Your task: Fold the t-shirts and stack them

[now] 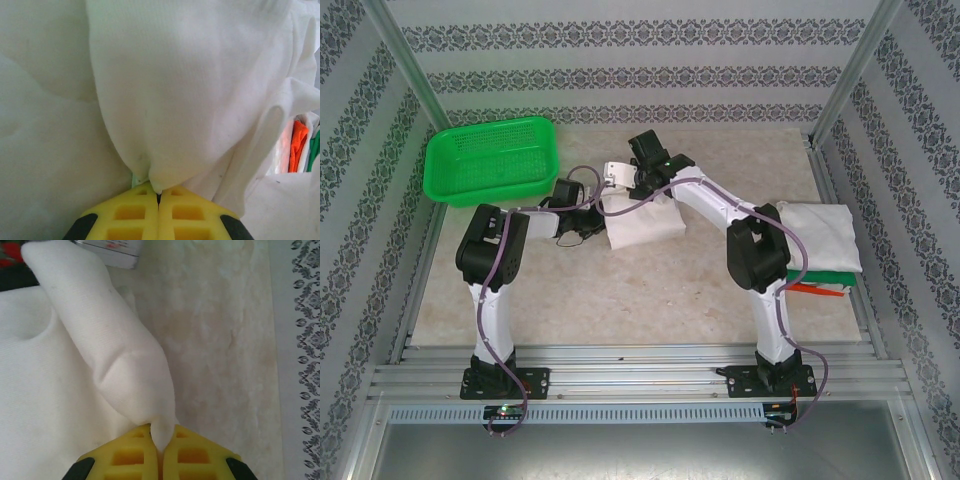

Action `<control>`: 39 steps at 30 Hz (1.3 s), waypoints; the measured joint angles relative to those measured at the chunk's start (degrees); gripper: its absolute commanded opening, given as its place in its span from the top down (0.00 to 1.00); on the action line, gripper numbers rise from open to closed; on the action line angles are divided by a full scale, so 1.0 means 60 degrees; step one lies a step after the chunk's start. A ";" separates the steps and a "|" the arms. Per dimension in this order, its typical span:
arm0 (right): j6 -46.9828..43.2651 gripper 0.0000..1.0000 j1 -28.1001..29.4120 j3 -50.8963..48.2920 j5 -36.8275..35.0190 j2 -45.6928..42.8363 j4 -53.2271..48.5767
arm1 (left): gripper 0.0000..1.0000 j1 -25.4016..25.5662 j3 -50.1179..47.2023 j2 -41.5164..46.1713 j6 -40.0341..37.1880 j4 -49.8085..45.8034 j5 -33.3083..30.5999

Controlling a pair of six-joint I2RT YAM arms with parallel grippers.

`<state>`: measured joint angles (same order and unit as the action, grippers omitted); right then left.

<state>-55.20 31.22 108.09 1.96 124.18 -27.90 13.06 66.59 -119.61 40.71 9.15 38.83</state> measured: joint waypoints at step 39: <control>0.3115 0.22 -0.0401 -0.1741 -0.0772 -0.0645 0.2645 | 0.54 -0.0259 -0.2871 0.2324 0.1224 0.1067 -0.0871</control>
<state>-36.51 28.82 97.65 -2.68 120.31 -12.03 11.51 49.36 -105.67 48.05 15.55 33.61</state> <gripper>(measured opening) 0.747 0.438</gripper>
